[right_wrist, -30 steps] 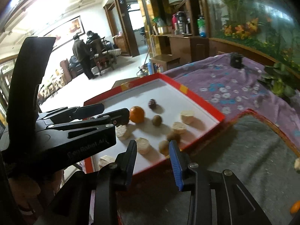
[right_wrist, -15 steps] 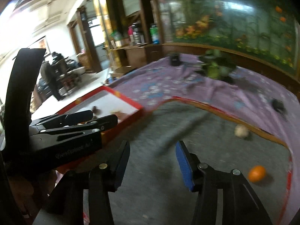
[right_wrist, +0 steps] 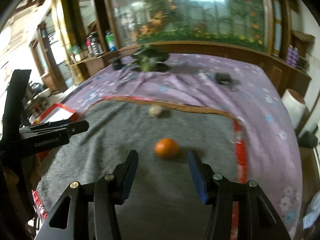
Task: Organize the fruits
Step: 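Move both empty tools back over the felt, then grasp the last beige cake with the left tool while the right tool grasps the small orange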
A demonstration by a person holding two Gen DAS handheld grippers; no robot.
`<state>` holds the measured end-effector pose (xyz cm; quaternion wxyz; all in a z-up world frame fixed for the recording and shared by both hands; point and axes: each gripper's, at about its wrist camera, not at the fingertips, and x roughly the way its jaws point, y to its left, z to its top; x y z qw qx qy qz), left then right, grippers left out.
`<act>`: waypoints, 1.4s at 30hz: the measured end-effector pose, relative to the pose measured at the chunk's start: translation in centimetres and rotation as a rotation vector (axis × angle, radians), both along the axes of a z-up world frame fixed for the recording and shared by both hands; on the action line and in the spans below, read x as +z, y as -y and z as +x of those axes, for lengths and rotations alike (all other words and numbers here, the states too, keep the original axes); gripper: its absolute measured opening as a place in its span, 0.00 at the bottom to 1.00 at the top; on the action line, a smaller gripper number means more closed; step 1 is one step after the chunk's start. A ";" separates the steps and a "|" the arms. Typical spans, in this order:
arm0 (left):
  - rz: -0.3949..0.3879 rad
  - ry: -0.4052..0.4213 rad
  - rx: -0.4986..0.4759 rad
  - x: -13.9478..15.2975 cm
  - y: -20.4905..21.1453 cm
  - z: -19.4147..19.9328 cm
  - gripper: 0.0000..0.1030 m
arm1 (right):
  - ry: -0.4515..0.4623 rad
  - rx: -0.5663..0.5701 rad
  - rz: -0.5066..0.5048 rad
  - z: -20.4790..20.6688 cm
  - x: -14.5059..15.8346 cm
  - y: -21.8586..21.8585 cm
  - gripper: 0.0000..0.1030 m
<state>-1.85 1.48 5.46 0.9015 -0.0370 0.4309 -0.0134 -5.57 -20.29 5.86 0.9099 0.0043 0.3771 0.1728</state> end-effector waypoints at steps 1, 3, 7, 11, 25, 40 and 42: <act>0.005 -0.004 -0.007 -0.1 0.5 0.3 0.57 | -0.003 -0.016 0.004 0.2 -0.1 0.8 0.49; 0.006 -0.010 -0.021 -0.2 1.1 0.8 0.57 | -0.010 -0.033 0.005 0.4 -0.3 1.9 0.49; 0.004 -0.027 -0.043 -0.6 2.4 2.0 0.57 | -0.009 -0.041 -0.003 0.4 -0.6 3.0 0.49; -0.001 -0.038 -0.063 -0.8 3.4 2.9 0.57 | -0.021 -0.045 -0.009 0.4 -1.2 3.9 0.49; -0.036 -0.085 -0.101 -1.5 5.3 6.4 0.57 | -0.056 -0.033 0.048 0.8 -2.2 5.3 0.50; -0.065 -0.188 -0.161 -3.3 7.9 12.4 0.56 | -0.076 0.048 0.045 2.4 -2.9 2.3 0.50; -0.043 -0.183 -0.157 -3.8 7.9 12.5 0.44 | -0.077 0.061 0.041 2.7 -3.0 1.8 0.50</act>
